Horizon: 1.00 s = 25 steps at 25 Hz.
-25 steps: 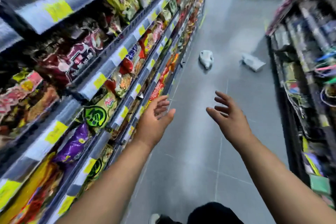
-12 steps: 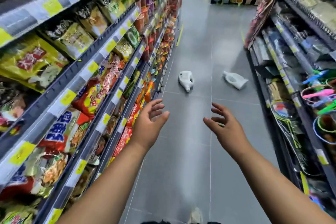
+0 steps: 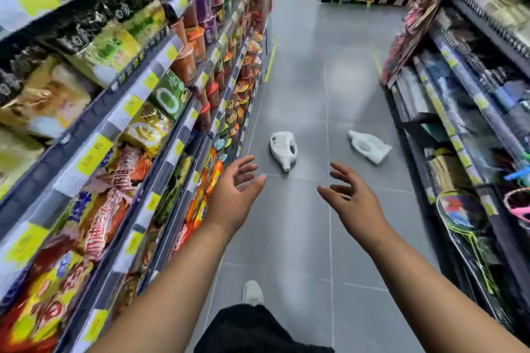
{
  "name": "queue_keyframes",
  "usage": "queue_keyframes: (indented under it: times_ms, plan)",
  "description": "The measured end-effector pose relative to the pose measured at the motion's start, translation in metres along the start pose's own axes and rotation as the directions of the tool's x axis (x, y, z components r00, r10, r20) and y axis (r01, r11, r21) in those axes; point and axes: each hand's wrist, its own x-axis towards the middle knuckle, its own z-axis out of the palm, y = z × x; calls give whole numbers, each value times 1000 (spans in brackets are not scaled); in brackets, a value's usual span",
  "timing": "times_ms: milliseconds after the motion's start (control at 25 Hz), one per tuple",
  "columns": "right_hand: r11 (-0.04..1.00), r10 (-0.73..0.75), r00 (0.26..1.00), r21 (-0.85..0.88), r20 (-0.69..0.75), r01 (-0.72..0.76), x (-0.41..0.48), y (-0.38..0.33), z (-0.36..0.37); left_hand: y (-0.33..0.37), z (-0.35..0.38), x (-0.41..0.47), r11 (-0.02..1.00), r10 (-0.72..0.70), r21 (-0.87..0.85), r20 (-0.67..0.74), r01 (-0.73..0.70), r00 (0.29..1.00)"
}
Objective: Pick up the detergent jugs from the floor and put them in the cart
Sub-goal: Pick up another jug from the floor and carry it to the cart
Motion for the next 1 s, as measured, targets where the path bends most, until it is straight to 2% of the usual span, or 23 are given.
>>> queue_keyframes:
  times_ms: [280,560,800,1000]
  plan:
    - [995,86,993,54,-86,-81,165,-15,16,13,30,189,998,-47,35,85,44,995]
    - [996,88,995,37,-57,-86,339,-5,-25,16,108,347,998,-51,39,96,48,994]
    - [997,76,990,-35,119,-72,487,-4,-78,17,193,462,994,-106,18,-37,107,994]
    - [986,84,970,-157,227,-49,596,1,-95,10,223,542,991,-133,5,-121,134,984]
